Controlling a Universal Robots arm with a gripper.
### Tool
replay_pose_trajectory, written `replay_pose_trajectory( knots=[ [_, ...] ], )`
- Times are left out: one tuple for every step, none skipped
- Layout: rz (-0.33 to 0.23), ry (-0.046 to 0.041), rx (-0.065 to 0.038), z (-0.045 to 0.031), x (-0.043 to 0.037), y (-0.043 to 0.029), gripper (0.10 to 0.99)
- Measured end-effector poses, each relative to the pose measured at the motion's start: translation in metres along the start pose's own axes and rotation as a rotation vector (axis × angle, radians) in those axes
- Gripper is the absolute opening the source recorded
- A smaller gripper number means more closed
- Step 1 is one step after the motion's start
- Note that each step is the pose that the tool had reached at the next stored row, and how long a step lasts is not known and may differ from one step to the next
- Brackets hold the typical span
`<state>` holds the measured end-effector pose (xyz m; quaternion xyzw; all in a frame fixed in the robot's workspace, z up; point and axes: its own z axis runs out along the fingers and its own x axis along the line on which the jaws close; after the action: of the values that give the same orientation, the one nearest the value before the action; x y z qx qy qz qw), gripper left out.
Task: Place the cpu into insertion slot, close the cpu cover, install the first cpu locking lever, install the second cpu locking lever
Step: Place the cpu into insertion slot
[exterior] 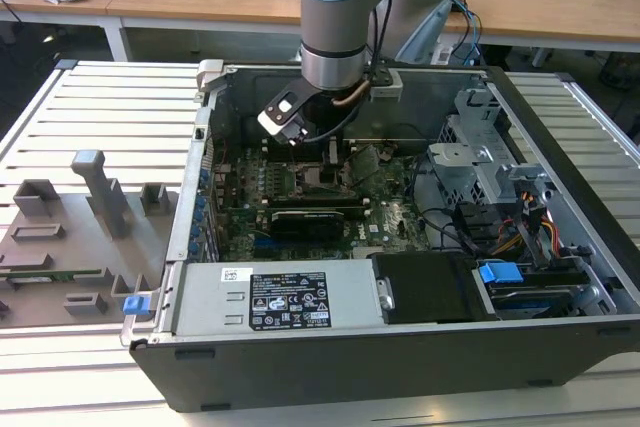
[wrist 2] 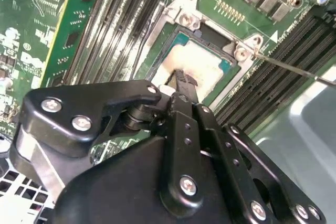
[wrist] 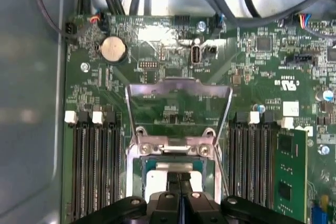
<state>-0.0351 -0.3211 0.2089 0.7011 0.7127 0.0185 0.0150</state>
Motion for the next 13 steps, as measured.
replay_pose_trajectory(
  knots=[
    [0.000, -0.0008, 0.001, -0.0028, -0.0001, 0.0001, 0.106],
    [0.000, -0.0012, 0.001, -0.0100, 0.0000, 0.0006, 0.106],
    [0.000, -0.0016, 0.001, -0.0135, 0.0000, 0.0009, 0.106],
    [0.000, -0.0019, 0.001, -0.0166, 0.0000, 0.0011, 0.106],
    [0.000, -0.0019, 0.001, -0.0187, 0.0000, 0.0012, 0.106],
    [0.000, -0.0019, 0.001, -0.0202, 0.0000, 0.0013, 0.106],
    [0.000, -0.0018, 0.001, -0.0228, 0.0000, 0.0014, 0.106],
    [0.000, -0.0019, 0.001, -0.0244, 0.0000, 0.0015, 0.106],
    [0.000, -0.0019, 0.001, -0.0259, 0.0000, 0.0016, 0.106],
    [0.000, -0.0019, 0.001, -0.0286, 0.0000, 0.0017, 0.106],
    [0.000, -0.0020, 0.001, -0.0302, 0.0000, 0.0018, 0.106],
    [0.000, -0.0020, 0.001, -0.0313, 0.0000, 0.0018, 0.106],
    [0.000, -0.0020, 0.001, -0.0329, 0.0001, 0.0019, 0.106]
  ],
)
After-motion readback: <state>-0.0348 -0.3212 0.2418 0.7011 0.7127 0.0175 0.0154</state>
